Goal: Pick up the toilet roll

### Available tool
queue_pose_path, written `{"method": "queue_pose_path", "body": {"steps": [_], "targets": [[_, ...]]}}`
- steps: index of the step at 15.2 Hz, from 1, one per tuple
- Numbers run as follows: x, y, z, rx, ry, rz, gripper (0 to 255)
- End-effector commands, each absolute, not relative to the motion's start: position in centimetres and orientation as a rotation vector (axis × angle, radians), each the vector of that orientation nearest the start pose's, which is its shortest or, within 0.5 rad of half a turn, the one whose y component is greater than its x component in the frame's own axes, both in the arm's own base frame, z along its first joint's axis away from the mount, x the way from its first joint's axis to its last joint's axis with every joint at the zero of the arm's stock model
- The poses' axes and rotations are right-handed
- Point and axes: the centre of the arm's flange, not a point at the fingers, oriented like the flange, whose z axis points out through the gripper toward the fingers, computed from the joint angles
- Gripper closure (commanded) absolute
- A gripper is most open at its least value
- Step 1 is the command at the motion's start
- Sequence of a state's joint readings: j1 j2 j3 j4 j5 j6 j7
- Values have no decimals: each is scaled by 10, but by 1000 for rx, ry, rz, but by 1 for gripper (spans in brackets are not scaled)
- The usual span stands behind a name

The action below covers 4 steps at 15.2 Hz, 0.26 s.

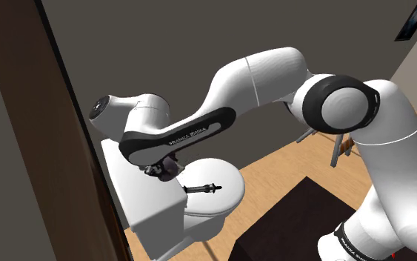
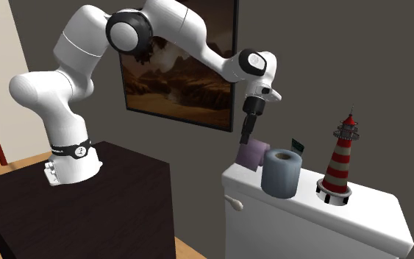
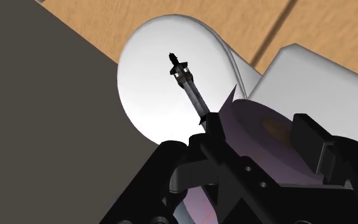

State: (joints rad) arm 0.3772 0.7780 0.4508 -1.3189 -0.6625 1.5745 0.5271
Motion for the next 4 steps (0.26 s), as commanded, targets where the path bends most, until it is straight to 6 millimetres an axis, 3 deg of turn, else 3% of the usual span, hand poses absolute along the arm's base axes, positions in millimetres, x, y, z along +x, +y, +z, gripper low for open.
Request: {"method": "queue_pose_path", "body": {"steps": [1,4], "targets": [[559,411,289,2559,533,-187,255],[559,411,295,2559,533,-187,255]]}}
